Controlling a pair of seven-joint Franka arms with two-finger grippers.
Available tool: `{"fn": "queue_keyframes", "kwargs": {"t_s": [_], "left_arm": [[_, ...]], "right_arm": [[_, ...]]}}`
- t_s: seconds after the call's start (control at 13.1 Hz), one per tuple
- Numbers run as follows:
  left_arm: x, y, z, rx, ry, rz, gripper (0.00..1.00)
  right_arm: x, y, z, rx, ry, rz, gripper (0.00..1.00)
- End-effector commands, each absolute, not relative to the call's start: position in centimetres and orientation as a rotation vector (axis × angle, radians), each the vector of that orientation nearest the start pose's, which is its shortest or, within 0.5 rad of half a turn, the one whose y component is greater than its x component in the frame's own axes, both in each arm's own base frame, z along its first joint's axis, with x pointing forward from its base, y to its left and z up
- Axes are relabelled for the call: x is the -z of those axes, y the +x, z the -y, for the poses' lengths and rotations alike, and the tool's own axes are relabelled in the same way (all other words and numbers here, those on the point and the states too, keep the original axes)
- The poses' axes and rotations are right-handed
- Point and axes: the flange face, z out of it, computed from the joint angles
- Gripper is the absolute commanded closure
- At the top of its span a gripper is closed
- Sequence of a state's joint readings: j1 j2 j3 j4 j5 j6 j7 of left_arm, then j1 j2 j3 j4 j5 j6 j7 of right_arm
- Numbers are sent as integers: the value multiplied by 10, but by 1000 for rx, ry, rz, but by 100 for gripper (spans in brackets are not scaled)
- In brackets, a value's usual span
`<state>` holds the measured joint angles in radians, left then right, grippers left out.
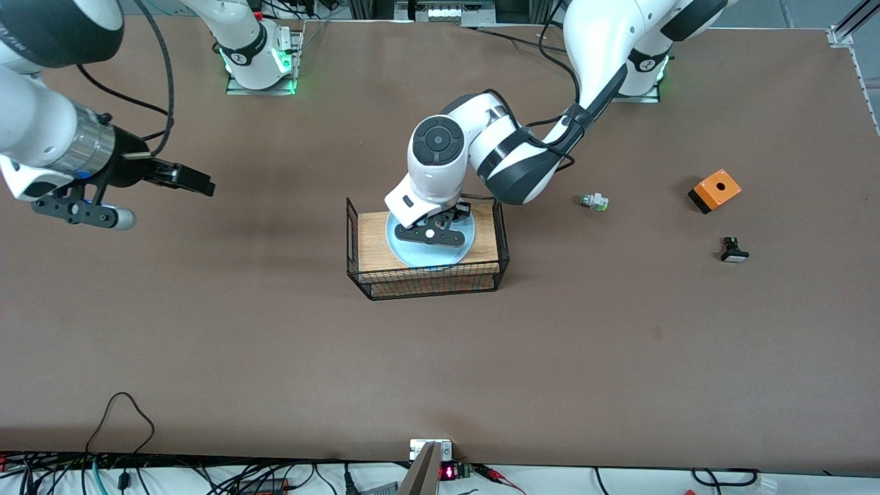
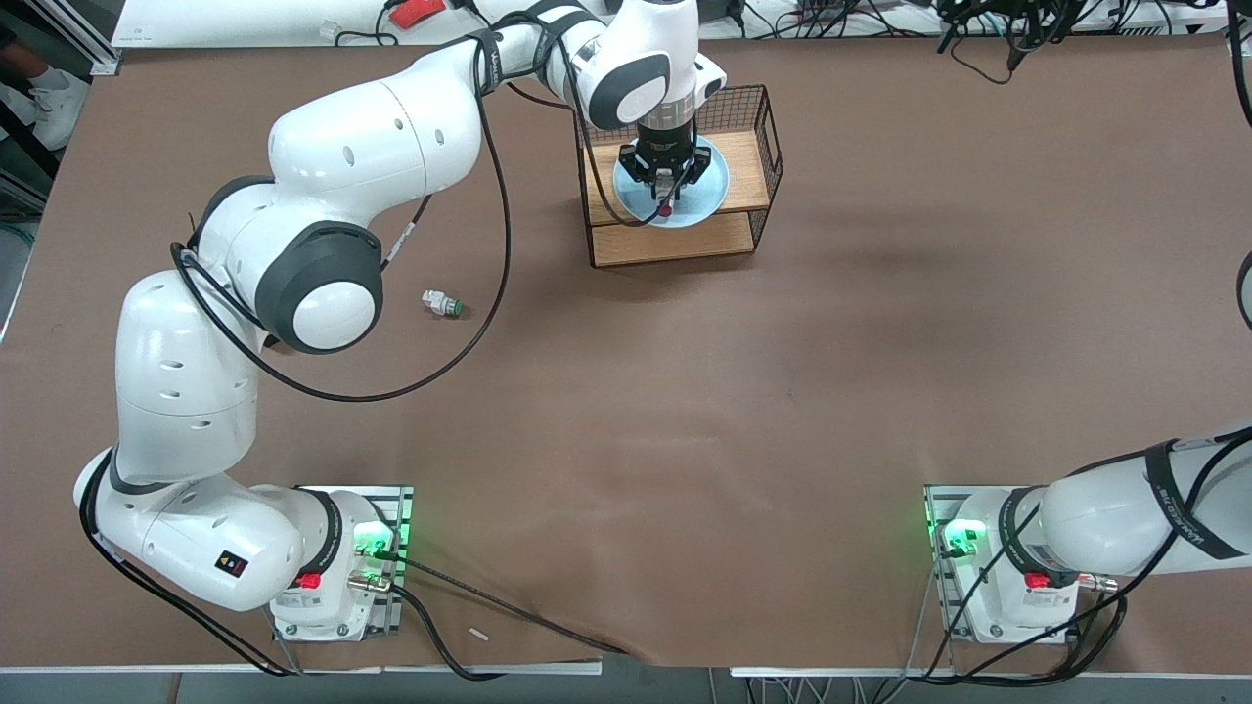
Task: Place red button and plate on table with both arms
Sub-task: 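Lift the button with the left gripper while the right gripper reaches the plate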
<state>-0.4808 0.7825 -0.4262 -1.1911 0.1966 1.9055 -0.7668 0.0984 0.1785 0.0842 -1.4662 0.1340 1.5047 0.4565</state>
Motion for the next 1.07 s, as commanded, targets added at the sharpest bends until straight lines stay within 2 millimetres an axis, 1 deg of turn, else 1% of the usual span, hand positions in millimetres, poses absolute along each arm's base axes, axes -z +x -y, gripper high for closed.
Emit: {"fn": "queue_keyframes", "kwargs": {"t_s": [0.0, 0.15, 0.3, 0.46, 0.53, 0.61, 0.68, 0.76, 0.84, 0.91, 0.99], "left_arm": [[-369, 544, 518, -91, -3215, -118, 100], [-394, 548, 506, -76, -3208, -103, 100], [-437, 547, 498, 8, -3224, -98, 100], [-469, 552, 476, 34, -3210, -70, 100], [-485, 554, 465, 45, -3203, -55, 100], [-498, 556, 452, 46, -3192, -50, 100], [-507, 561, 436, 34, -3174, -29, 100], [-513, 568, 413, 8, -3142, -18, 100], [-518, 579, 384, -26, -3117, -15, 100], [-521, 588, 358, -64, -3088, -6, 100], [-526, 600, 323, -103, -3066, -10, 100]], "right_arm": [[-575, 584, -143, -271, -2979, -571, 0], [-574, 583, -149, -281, -2963, -680, 0], [-574, 583, -150, -286, -2950, -746, 0], [-575, 583, -150, -286, -2936, -794, 0], [-576, 582, -157, -280, -2920, -817, 0], [-576, 580, -171, -287, -2898, -861, 0], [-574, 578, -181, -299, -2870, -936, 0], [-571, 579, -196, -294, -2846, -994, 0], [-570, 579, -209, -269, -2828, -1014, 0], [-565, 579, -224, -259, -2817, -1038, 0], [-560, 575, -245, -243, -2831, -1013, 0]]}}
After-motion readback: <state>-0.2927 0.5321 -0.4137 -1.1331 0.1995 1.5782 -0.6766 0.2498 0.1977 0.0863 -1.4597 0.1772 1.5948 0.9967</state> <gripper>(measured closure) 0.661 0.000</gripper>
